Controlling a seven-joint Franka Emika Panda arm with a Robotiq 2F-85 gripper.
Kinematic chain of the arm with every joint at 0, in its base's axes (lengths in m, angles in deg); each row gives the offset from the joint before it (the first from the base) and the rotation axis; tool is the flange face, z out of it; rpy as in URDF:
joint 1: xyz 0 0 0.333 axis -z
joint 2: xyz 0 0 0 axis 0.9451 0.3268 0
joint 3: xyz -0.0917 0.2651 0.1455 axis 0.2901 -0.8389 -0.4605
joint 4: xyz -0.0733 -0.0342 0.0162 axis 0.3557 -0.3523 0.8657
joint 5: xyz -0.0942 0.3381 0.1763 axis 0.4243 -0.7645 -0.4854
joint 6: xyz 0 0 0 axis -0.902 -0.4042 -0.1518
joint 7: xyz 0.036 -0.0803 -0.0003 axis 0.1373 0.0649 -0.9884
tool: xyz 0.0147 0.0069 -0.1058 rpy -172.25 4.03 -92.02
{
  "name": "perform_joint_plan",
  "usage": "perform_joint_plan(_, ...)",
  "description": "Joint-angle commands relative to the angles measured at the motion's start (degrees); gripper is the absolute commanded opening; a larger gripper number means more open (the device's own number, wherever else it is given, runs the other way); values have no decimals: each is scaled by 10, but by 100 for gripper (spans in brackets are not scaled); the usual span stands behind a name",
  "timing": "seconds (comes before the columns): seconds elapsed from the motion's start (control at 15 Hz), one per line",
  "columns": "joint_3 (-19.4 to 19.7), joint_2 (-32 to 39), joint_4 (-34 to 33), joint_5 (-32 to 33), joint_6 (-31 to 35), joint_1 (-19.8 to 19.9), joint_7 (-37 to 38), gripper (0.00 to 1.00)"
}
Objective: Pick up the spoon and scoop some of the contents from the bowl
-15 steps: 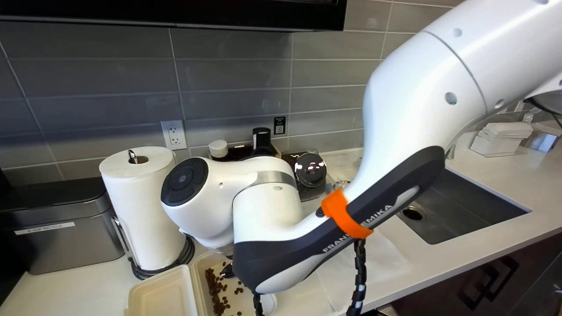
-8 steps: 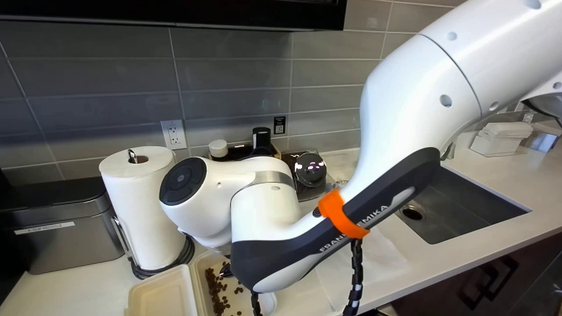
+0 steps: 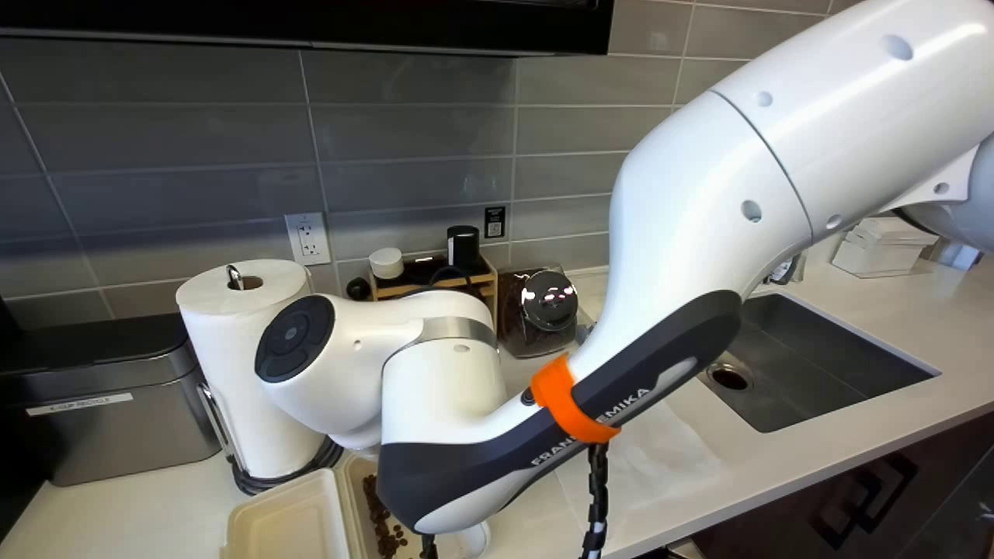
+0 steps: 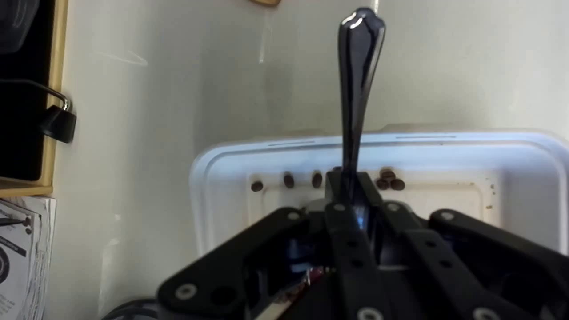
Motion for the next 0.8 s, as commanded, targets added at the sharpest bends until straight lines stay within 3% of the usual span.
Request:
perform_joint_plan(0.0,18,51,-69,18,-43,-28,13,2)
perform_joint_plan(0.73,70,154,-200,71,-37,-67,3,2)
